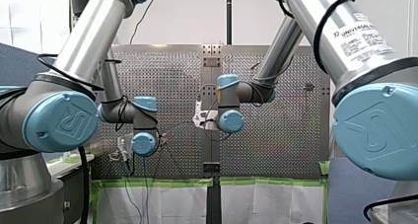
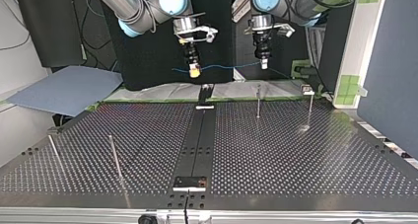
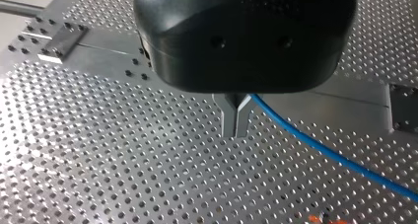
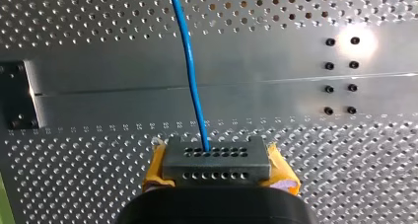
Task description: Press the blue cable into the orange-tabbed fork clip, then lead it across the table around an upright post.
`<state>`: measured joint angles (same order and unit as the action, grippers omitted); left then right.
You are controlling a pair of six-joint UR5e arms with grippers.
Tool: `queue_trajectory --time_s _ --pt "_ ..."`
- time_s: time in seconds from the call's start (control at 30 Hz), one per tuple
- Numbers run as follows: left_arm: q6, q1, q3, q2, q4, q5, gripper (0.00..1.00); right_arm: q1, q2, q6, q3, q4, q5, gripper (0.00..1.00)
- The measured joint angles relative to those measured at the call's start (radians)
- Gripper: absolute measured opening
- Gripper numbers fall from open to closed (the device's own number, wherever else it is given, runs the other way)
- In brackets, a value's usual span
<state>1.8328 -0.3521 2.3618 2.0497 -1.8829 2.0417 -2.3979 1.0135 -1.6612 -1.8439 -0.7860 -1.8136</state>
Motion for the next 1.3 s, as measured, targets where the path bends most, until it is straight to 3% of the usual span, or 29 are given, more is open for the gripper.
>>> queue_trajectory --time_s 0.23,0.5,0.7,1.07,1.3 --pt "-0.002 0.058 -0.002 0.058 0.042 -0.058 0.00 0.000 -0.058 -0.011 0.038 -0.058 0.021 0.00" --pt "0.027 0.123 -0.052 0.123 0.106 -0.123 0.00 -0.011 -0.125 -0.012 0.104 -0.119 0.048 0.00" --pt "0.033 0.171 -0.085 0.171 0.154 -0.157 0.00 -0.018 -0.174 -0.010 0.153 -0.116 0.046 0.00" --pt "-0.019 0.262 -0.095 0.262 0.193 -0.140 0.00 -0.045 -0.266 -0.005 0.245 -0.088 0.036 0.00" --pt "-0.040 0.313 -0.095 0.317 0.199 -0.156 0.00 -0.062 -0.328 -0.008 0.307 -0.075 0.027 0.00"
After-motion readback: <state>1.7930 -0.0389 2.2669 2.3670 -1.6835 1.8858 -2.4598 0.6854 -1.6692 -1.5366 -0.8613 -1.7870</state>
